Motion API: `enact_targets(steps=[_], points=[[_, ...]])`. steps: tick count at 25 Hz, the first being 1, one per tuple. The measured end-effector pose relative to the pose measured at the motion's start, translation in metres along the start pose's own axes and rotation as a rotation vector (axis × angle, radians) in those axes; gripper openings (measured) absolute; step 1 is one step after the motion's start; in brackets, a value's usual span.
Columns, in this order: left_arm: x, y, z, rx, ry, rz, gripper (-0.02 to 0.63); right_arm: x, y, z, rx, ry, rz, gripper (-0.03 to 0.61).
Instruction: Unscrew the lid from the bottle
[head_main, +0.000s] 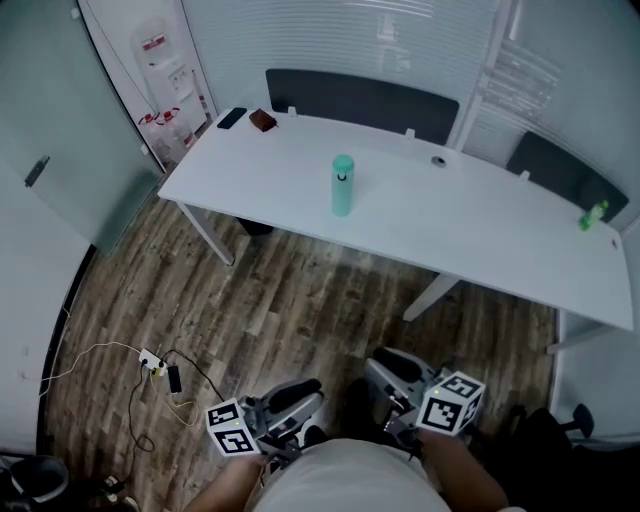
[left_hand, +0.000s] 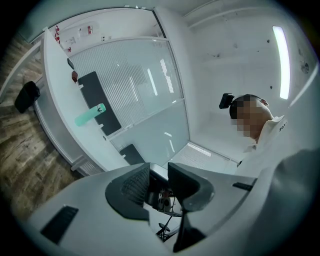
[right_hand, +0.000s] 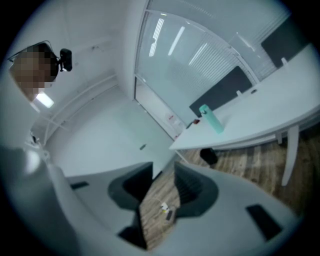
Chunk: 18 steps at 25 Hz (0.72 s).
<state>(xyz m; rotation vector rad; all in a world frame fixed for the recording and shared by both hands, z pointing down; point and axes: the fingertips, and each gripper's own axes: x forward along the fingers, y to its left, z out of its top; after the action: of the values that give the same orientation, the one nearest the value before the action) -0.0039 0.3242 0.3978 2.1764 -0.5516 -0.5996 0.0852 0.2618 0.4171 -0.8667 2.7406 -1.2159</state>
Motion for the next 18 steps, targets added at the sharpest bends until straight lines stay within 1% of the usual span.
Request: enact_targets(steps=[3, 6, 12, 18], points=[[0.030, 0.013, 0.016, 0.018, -0.014, 0.008, 0.112, 0.005, -0.021, 0.026, -0.006, 0.010, 0.013, 0.130], [0.054, 0.026, 0.025, 0.026, -0.026, 0.020, 0.112, 0.004, -0.041, 0.043, -0.012, 0.021, 0.019, 0.131], [0.097, 0.046, 0.034, 0.044, -0.039, 0.041, 0.112, -0.001, -0.079, 0.070, -0.012, 0.036, 0.022, 0.130], [0.121, 0.061, 0.050, 0.057, -0.042, 0.053, 0.112, 0.009, -0.098, 0.090, -0.004, 0.041, 0.030, 0.130]])
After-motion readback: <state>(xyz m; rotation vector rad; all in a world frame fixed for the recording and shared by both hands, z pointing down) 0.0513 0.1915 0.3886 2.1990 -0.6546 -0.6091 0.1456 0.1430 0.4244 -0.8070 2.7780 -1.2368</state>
